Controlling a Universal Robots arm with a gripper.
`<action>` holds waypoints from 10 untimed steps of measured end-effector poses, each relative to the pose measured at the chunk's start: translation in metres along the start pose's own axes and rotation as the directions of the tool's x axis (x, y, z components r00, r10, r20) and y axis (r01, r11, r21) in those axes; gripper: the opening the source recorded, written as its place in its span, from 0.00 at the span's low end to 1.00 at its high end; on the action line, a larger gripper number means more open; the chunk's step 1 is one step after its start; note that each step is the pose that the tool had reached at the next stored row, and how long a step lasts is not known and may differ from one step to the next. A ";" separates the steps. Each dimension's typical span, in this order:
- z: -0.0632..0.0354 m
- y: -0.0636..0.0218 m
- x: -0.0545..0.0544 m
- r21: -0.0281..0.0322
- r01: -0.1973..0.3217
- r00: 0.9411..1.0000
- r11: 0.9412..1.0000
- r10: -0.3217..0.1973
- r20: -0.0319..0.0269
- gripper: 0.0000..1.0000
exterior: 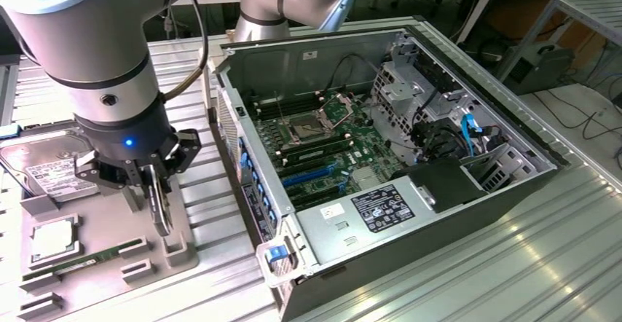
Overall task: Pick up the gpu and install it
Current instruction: 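Pick up the gpu and move the gpu toward the slot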
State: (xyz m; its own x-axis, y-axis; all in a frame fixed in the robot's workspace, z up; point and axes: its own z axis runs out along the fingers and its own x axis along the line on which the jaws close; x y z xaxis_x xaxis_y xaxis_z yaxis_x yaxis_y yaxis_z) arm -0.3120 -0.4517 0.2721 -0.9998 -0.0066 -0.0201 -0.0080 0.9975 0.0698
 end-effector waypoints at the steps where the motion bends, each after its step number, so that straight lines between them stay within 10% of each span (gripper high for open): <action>1: -0.0003 0.0000 0.000 0.000 0.000 1.000 1.000 0.000 0.000 0.28; 10: -0.0034 0.0000 0.000 -0.004 0.000 1.000 1.000 0.000 0.000 0.28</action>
State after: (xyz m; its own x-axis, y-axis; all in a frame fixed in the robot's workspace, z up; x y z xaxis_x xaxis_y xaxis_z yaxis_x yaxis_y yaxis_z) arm -0.3120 -0.4519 0.2755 -0.9998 -0.0066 -0.0201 -0.0081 0.9973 0.0734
